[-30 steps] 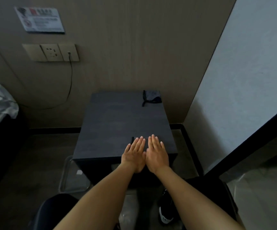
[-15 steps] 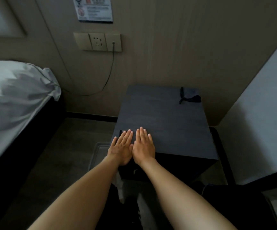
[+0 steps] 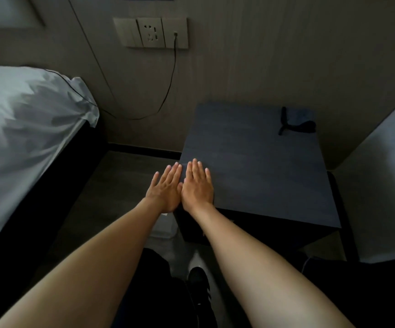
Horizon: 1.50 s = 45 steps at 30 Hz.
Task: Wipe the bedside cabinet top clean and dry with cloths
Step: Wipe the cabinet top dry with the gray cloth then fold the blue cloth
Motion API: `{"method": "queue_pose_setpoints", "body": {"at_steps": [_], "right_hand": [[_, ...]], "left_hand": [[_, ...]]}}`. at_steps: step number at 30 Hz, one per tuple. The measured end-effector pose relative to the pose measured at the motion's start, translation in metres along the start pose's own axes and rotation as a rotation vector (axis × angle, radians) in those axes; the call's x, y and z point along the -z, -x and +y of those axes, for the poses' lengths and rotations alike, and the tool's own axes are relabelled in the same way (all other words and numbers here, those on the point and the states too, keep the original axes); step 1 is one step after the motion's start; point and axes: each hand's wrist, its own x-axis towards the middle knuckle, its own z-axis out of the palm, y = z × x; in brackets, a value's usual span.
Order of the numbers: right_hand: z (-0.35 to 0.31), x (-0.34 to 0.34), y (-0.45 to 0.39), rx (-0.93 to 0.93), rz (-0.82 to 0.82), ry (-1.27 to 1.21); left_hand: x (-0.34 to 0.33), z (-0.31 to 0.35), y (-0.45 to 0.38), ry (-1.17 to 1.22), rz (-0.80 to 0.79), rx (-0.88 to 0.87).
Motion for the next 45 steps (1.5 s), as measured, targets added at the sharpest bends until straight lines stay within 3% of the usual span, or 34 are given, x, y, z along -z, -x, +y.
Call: {"method": "queue_pose_setpoints", "body": {"at_steps": [11, 35, 45], "right_hand": [[0.067, 0.015, -0.016, -0.058, 0.037, 0.078], [0.3, 0.061, 0.032, -0.364, 0.131, 0.057], [0.348, 0.068, 0.018, -0.42, 0.122, 0.007]], "left_hand": [[0.01, 0.065, -0.038, 0.009, 0.058, -0.072], [0.012, 0.309, -0.089, -0.064, 0.058, -0.338], [0.015, 0.35, -0.113, -0.004, 0.054, -0.376]]}}
